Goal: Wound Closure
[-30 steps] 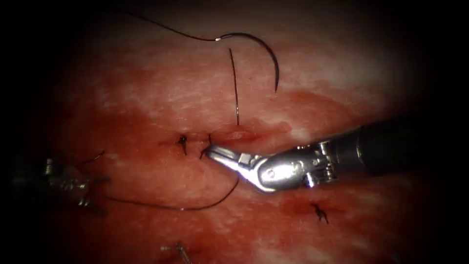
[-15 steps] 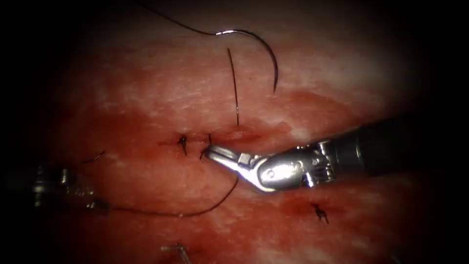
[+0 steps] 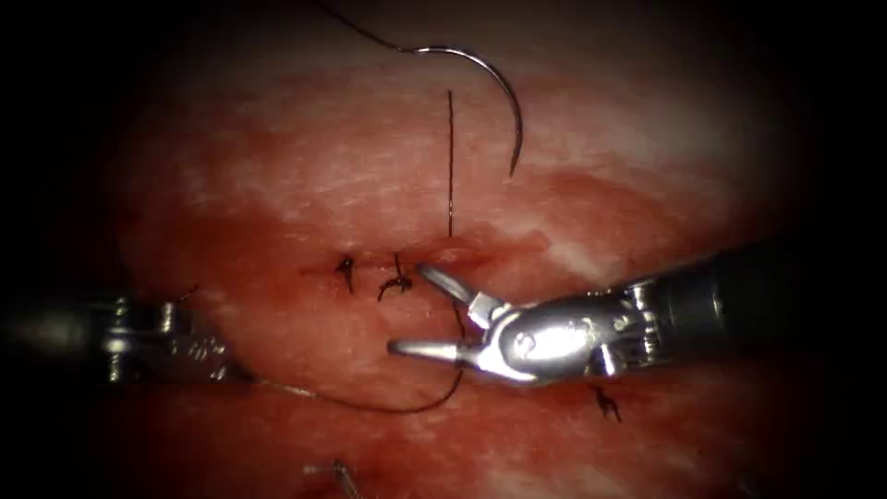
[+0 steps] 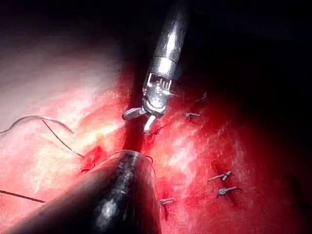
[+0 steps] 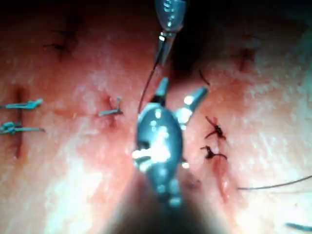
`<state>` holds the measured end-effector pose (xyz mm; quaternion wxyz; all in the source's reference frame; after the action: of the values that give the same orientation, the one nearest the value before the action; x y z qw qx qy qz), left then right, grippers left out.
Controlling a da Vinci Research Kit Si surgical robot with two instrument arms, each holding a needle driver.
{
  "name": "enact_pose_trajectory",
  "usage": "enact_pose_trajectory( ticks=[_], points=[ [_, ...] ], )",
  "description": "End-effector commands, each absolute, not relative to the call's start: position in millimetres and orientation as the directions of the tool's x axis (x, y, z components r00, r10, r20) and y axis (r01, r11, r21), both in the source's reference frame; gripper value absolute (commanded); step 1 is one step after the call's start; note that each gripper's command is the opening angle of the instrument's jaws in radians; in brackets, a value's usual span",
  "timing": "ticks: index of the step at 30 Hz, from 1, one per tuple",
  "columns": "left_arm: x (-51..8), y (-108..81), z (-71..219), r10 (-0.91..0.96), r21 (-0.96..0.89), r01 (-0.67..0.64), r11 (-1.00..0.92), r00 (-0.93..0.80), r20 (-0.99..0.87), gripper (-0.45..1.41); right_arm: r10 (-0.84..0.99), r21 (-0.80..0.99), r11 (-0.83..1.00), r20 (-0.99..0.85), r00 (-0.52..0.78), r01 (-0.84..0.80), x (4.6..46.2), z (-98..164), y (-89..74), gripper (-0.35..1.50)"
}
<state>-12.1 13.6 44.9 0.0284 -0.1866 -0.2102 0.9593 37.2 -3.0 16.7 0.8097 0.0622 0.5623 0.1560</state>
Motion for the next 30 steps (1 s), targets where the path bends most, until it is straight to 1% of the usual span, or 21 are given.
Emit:
enact_pose_trajectory(
  ticks=[1,3,4,5,6,7,10,13,19,22,28,30],
  points=[
    [-13.2,13.5,45.5,0.129,-0.413,0.027,-0.910,-0.930,-0.345,-0.45,0.321,0.282,0.946,-0.881,0.348,-0.160,38.3,15.9,-4.3,1.23],
    [-14.5,13.8,45.8,0.128,-0.413,0.029,-0.910,-0.929,-0.348,-0.45,0.330,0.300,0.944,-0.854,0.402,-0.137,38.9,15.1,-5.0,1.23],
    [-15.7,14.0,46.0,0.125,-0.413,0.033,-0.910,-0.928,-0.351,-0.45,0.343,0.324,0.938,-0.824,0.451,-0.121,39.2,14.5,-5.6,1.16],
    [-15.7,14.0,46.0,0.125,-0.413,0.033,-0.910,-0.928,-0.351,-0.45,0.343,0.324,0.938,-0.824,0.451,-0.121,39.2,14.5,-5.6,1.16],
    [-16.7,14.2,46.3,0.122,-0.406,0.035,-0.913,-0.927,-0.354,-0.45,0.372,0.368,0.923,-0.780,0.503,-0.113,39.5,13.9,-6.1,1.06],
    [-17.5,14.2,46.6,0.121,-0.404,0.036,-0.914,-0.927,-0.355,-0.45,0.397,0.405,0.907,-0.737,0.547,-0.112,39.5,13.5,-6.3,1.01],
    [-18.2,14.0,47.0,0.125,-0.407,0.033,-0.913,-0.926,-0.356,-0.45,0.416,0.434,0.893,-0.702,0.578,-0.116,39.5,13.5,-6.4,1.05],
    [-19.0,13.5,47.3,0.129,-0.408,0.030,-0.912,-0.925,-0.357,-0.45,0.383,0.420,0.900,-0.626,0.680,-0.120,39.2,14.7,-6.6,1.01],
    [-19.0,13.4,47.2,0.129,-0.408,0.030,-0.912,-0.925,-0.356,-0.45,0.393,0.401,0.899,-0.557,0.732,-0.177,39.1,16.0,-6.2,0.98],
    [-19.0,13.2,46.9,0.129,-0.408,0.030,-0.912,-0.925,-0.356,-0.45,0.383,0.396,0.900,-0.524,0.761,-0.181,39.6,16.8,-6.6,0.91],
    [-19.3,12.9,46.1,0.130,-0.409,0.028,-0.912,-0.926,-0.355,-0.45,0.363,0.402,0.901,-0.491,0.792,-0.164,40.6,19.1,-7.5,0.90],
    [-19.4,13.0,46.0,0.131,-0.409,0.027,-0.912,-0.926,-0.355,-0.45,0.365,0.413,0.895,-0.463,0.808,-0.168,40.8,19.7,-7.7,0.83]
  ],
)
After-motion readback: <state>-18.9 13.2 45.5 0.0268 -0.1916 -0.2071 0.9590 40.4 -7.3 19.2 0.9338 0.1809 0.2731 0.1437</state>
